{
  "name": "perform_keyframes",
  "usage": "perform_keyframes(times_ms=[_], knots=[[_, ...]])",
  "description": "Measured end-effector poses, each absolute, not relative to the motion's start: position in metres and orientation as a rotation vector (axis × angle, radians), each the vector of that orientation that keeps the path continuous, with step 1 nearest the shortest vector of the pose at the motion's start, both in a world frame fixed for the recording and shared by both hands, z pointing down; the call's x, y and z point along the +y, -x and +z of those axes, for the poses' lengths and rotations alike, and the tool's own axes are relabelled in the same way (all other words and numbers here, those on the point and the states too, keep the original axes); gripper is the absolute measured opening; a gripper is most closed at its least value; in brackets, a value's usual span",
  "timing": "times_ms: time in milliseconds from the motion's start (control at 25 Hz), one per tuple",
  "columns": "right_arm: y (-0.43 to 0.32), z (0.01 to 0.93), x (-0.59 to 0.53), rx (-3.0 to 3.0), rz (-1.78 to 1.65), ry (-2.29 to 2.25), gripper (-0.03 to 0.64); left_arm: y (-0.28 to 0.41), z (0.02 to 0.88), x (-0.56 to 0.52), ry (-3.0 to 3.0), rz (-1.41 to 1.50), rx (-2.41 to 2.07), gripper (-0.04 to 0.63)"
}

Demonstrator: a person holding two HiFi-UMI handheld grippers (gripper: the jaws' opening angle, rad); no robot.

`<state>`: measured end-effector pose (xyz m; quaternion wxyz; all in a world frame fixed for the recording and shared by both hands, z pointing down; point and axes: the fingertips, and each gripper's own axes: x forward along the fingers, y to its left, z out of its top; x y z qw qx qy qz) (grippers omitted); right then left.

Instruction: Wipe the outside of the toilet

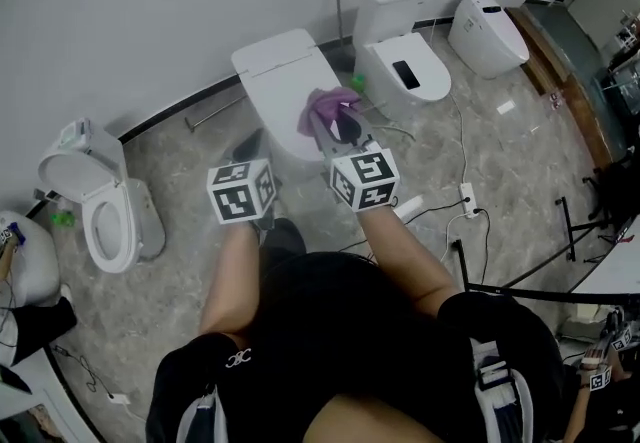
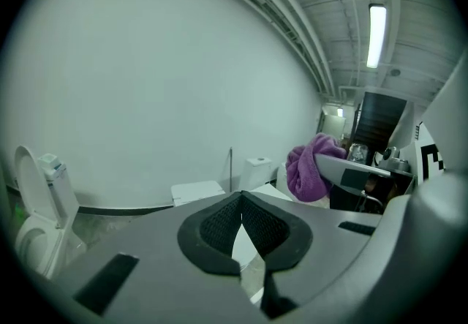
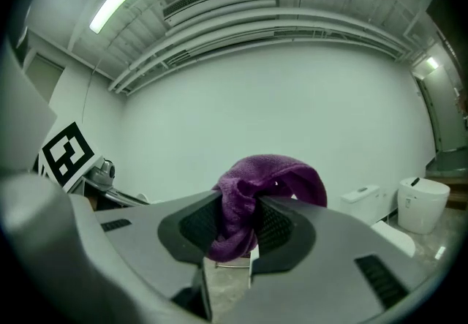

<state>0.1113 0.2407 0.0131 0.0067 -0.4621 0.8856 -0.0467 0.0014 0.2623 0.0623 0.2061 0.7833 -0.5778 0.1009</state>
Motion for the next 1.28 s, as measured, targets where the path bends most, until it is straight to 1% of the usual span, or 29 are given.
perform_keyframes(times_ms=[320,600,800,1000,1280], knots=[[-0.024,0.033,0.107,2.887,-0.225,1.354,0.101,0.082,0.073,0.13,-2.091,0.307,-1.63,0.009],[0.037,0.04,0.007,2.935,-0.269,1.301,0.101,0.136,0.08,0.034,-2.044,0.329,-1.626,0.009],[0.072,0.054,-0.04,2.976,-0.309,1.224,0.101,0.155,0.094,-0.02,-2.033,0.333,-1.598,0.009],[0.093,0.076,-0.057,3.064,-0.305,1.151,0.101,0.159,0.117,-0.045,-1.985,0.369,-1.567,0.009],[0.108,0.115,-0.109,3.219,-0.263,0.978,0.101,0.154,0.125,-0.087,-1.906,0.285,-1.654,0.009]])
